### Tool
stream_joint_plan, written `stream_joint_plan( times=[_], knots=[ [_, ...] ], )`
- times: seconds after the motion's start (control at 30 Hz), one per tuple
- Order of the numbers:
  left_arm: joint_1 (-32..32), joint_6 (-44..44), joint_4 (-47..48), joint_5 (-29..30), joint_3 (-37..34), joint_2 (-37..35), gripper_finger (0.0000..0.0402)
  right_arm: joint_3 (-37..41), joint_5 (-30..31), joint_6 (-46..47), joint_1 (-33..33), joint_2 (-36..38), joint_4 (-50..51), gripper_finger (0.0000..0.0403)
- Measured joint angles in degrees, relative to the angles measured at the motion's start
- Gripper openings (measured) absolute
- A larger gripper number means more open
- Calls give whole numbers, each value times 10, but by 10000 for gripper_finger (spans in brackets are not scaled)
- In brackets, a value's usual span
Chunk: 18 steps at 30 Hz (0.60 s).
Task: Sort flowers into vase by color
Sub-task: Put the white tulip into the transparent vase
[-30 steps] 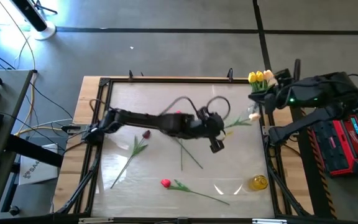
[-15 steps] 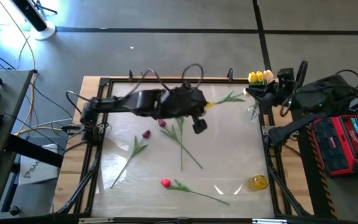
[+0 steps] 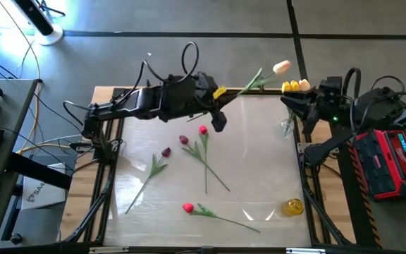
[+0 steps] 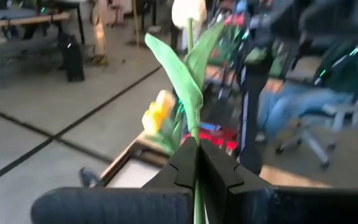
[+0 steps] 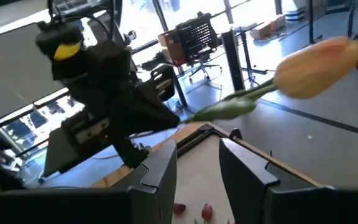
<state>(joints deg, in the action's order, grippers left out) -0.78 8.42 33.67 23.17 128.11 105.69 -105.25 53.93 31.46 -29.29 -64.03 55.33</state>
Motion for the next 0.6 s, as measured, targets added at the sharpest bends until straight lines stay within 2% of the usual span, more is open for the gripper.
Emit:
stream_joint_plan(
  times=[0.1, 0.3, 0.6],
  knots=[
    [5, 0, -61, -20, -8, 0, 0, 0, -12, 7, -11, 0, 0, 110],
    [3, 0, -264, -80, -99, -2, 0, 0, -33, 28, -41, 11, -14, 110],
    [19, 68, -685, -179, -301, -30, 0, 0, -34, 35, -98, 21, -33, 110]
  ],
)
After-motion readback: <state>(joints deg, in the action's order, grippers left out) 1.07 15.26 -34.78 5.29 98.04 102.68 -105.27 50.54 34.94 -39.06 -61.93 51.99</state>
